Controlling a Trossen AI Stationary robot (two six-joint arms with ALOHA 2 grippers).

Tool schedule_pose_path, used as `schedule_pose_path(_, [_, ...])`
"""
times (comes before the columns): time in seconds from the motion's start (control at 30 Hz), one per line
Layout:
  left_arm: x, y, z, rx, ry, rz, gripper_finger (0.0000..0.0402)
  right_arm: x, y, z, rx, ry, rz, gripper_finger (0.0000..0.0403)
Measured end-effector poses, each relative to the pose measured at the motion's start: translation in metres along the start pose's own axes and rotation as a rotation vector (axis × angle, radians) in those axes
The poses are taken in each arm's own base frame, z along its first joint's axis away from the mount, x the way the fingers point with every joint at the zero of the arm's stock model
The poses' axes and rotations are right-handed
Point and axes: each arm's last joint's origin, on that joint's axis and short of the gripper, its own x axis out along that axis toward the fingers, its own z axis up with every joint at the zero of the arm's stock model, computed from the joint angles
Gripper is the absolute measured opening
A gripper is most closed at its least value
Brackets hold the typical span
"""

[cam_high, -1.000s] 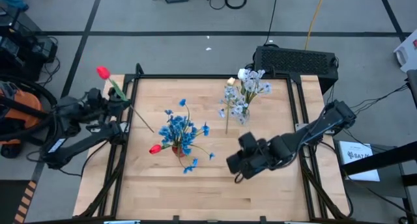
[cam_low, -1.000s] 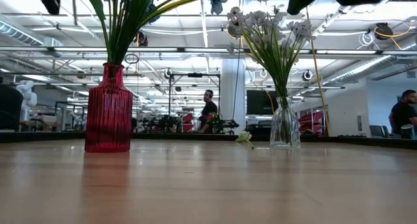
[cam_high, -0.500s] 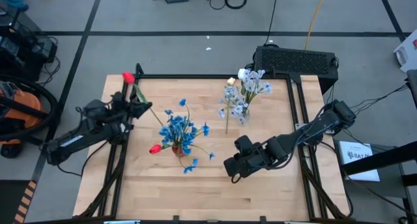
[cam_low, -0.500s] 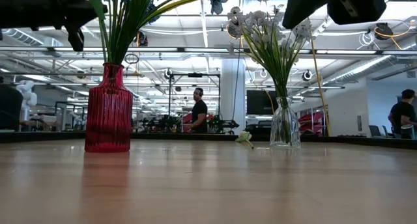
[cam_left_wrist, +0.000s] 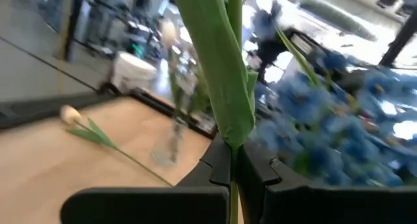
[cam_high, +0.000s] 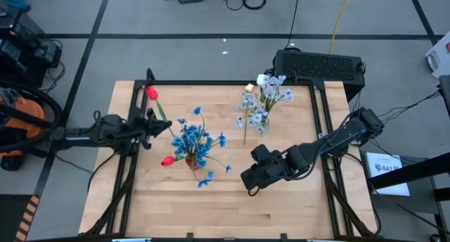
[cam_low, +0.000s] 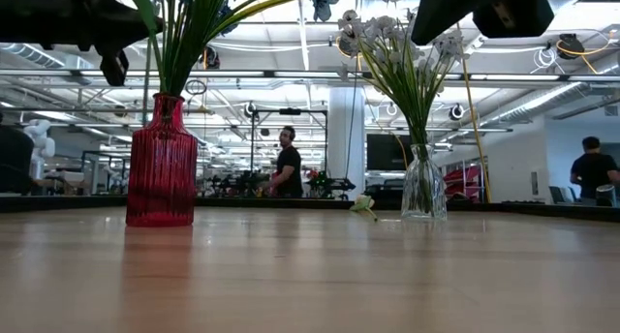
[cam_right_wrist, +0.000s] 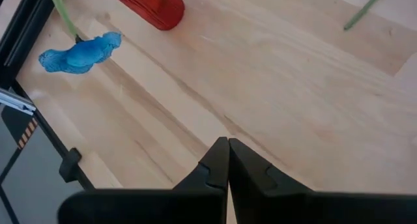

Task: Sort flowers into vase by color
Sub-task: Put the red tulip into the red vase

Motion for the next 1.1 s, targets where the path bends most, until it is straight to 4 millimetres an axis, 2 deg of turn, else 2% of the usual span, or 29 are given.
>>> schedule_pose_path(0.2, [-0.001, -0.016, -0.005, -0.054, 0.043, -0.040, 0.0006, 0.000, 0.000, 0.000, -0.034, 0.000, 0.000, 0.0000])
schedule_pose_path(0.47, [-0.004, -0.042, 0.022, 0.030, -0.003, -0.042, 0.0006, 0.000, -0.001, 0.002, -0.063, -0.064, -0.017, 0.0000])
schedule_pose_path(0.87, [0.031, -0.066, 0.011, 0.227, -0.014, 0.008, 0.0006, 0.000, 0.000, 0.002, -0.062, -0.078, -0.018, 0.0000])
schedule_pose_path(1.1, [0.036, -0.073, 0.009, 0.266, -0.035, -0.033, 0.0006, 0.000, 0.000, 0.002, -0.061, -0.078, -0.015, 0.0000])
